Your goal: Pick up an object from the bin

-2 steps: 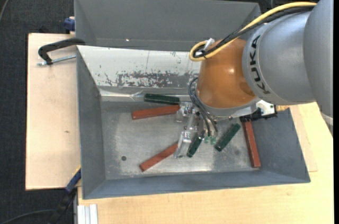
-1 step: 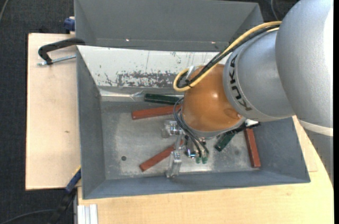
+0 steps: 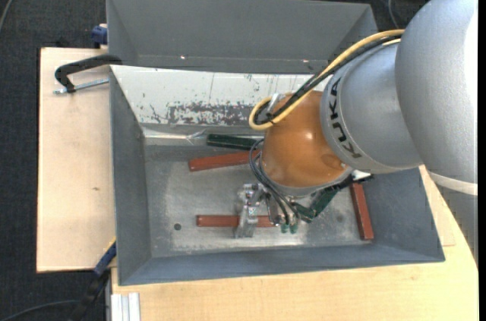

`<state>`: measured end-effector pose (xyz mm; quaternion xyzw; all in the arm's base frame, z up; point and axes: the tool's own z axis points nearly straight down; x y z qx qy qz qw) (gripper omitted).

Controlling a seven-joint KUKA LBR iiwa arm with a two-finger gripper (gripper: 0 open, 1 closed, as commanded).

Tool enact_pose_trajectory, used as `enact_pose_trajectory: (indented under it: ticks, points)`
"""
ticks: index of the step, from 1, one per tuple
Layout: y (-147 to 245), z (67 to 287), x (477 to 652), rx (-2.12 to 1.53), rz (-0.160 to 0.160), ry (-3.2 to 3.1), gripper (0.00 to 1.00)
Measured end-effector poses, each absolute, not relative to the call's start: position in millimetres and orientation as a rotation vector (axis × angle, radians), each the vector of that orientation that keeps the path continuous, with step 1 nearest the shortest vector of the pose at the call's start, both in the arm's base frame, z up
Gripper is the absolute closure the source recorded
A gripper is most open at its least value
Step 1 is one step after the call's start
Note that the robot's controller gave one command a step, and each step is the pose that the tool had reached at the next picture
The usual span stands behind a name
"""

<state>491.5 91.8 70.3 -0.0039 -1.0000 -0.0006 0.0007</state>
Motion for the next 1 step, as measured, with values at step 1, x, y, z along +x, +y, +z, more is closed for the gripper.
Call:
enact_pose_trajectory:
  ticks: [1]
  points:
    - [96.7, 214.6, 508.8, 0.185, -0.004, -3.151, 1.0]
